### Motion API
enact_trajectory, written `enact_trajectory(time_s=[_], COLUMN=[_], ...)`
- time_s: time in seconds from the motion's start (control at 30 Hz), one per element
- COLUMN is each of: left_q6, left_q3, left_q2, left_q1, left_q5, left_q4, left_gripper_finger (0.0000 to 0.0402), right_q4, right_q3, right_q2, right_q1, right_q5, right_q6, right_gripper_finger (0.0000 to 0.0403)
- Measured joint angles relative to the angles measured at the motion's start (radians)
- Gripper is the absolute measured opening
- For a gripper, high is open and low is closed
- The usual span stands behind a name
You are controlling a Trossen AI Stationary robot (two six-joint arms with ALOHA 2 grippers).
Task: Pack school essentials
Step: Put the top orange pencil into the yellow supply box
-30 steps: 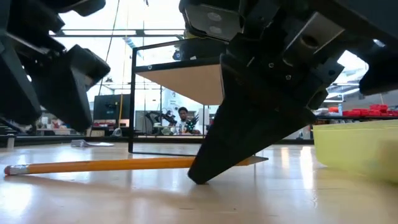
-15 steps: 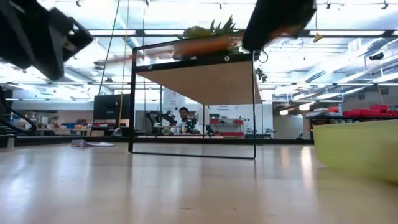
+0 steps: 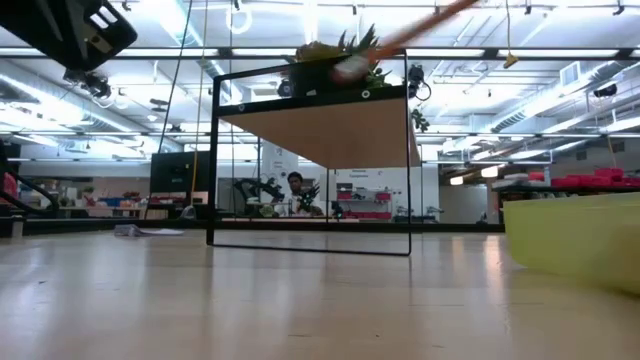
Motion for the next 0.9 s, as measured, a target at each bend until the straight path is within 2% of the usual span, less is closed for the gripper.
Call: enact_trajectory(time_s=[0.27,0.57,0.77,0.9], left_q6=[-0.049,-0.041,-0.038,-0.032], left_q3=[0.000,0.000,0.000,0.000], left_q2=[-0.039,-0.044,-0.044,-0.044], left_q1=[0.000,0.012,0.012,0.012], left_q5=[0.000,-0.005,-0.005,-0.005], left_q4=[-0.064,-0.065,-0.065,-0.065], left_gripper_finger=[0.0053,0.0051,0.0047,0.0042], right_q4=[-0.148,-0.177,-0.273,-0.312], right_q3=[0.000,0.001,0.001,0.001], right_q2=[-0.060,-0.072,-0.070,-0.070], right_q1=[0.084,0.199,0.244,0.239], right_q5=[-0.116,-0.203,-0.170,-0.129], right_q6=[0.396,0.820,1.097,1.114], right_gripper_finger=[0.0042,0.0042,0.0042,0.0042])
